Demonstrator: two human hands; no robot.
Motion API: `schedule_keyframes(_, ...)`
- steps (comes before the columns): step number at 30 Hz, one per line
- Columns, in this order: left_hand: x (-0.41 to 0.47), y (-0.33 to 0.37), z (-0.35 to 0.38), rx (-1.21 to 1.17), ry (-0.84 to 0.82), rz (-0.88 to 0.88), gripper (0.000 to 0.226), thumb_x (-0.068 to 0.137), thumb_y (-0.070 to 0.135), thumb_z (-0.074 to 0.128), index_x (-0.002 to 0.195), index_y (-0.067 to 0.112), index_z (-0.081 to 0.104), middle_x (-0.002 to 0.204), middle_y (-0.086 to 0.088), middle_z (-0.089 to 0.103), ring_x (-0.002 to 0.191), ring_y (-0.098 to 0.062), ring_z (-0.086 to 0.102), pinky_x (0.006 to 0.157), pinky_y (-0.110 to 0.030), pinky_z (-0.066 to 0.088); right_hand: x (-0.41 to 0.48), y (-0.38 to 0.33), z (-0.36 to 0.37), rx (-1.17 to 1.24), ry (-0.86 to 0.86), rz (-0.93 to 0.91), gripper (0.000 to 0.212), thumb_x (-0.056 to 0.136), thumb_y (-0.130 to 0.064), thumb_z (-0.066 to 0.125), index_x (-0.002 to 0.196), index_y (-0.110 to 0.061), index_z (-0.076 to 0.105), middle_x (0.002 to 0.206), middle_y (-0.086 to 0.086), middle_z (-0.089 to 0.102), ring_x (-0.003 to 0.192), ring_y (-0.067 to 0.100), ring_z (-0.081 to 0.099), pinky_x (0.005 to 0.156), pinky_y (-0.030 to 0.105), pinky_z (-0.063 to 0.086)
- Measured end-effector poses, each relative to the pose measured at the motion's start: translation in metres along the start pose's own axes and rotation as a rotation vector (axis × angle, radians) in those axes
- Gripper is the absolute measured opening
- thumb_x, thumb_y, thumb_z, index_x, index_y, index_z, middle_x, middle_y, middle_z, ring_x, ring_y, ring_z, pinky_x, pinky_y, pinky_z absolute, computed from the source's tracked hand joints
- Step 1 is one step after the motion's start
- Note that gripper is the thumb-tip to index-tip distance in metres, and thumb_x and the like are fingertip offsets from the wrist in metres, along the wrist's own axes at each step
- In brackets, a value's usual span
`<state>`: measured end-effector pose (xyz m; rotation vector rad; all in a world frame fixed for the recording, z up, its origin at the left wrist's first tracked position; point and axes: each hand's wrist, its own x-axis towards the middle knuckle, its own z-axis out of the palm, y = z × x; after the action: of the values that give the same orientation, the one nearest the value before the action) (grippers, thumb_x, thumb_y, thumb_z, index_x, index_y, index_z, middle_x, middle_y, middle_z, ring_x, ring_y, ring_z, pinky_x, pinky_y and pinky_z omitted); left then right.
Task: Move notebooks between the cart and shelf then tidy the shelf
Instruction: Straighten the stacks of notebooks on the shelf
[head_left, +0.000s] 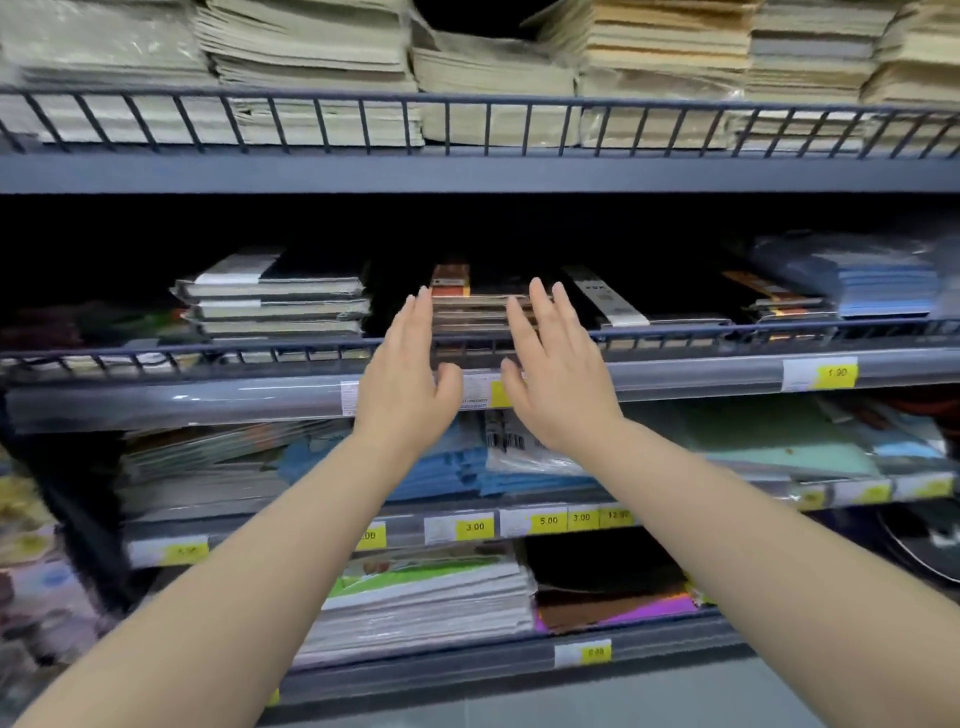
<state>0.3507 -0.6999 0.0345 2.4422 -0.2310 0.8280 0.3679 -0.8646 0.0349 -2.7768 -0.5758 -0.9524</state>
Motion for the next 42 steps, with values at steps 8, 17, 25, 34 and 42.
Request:
schedule_keyframes(8,0.014,-0.004,0.001,0.081,-0.085,0.054,0.068,0.091,0.026,0.049,0.151,0.012,0.02,0.154,-0.008,0.028,0.139,-0.023,0.031,0.108,-0.038,0.032,0.006,0.008,0.002,0.021,-0.115,0.063,0.06,0.1,-0.034,0.038,0.151,-0.01,0.018,0.16,0.01,0.009,0.149,0.026,0.0,0.112,0.042,0.03)
schedule_keyframes(17,0.024,0.0,-0.014,0.249,-0.133,-0.041,0.08,0.088,0.038,0.05,0.151,0.007,0.013,0.115,-0.01,0.061,0.101,-0.03,0.057,0.081,-0.038,0.042,0.026,0.016,-0.016,0.549,-0.066,0.487,0.056,0.098,-0.031,0.042,0.149,-0.018,0.023,0.153,0.001,0.033,0.139,0.018,0.035,0.112,0.036,0.032)
schedule_keyframes(25,0.049,0.026,-0.005,0.449,-0.326,-0.25,0.071,0.085,0.039,0.058,0.134,0.005,0.02,0.101,-0.009,0.059,0.103,-0.032,0.052,0.077,-0.038,0.028,0.049,0.014,-0.031,0.248,-0.394,0.538,0.052,0.078,-0.036,0.065,0.114,-0.01,0.038,0.091,0.004,0.058,0.081,0.024,0.057,0.071,0.035,0.048)
schedule_keyframes(34,0.059,0.025,-0.006,0.429,-0.334,-0.305,0.069,0.086,0.034,0.058,0.134,0.004,0.019,0.08,-0.004,0.055,0.077,-0.029,0.048,0.077,-0.037,0.028,0.048,0.014,-0.026,0.065,-0.349,0.402,0.035,0.085,-0.021,0.057,0.107,-0.009,0.034,0.068,0.0,0.04,0.063,0.021,0.044,0.051,0.031,0.027)
schedule_keyframes(42,0.041,0.024,-0.004,0.399,-0.243,-0.243,0.069,0.087,0.044,0.053,0.134,0.004,0.022,0.095,-0.007,0.059,0.093,-0.03,0.049,0.079,-0.038,0.032,0.039,0.023,-0.017,0.258,-0.274,0.383,0.05,0.086,-0.027,0.056,0.129,-0.01,0.035,0.1,0.007,0.058,0.092,0.03,0.058,0.073,0.038,0.048)
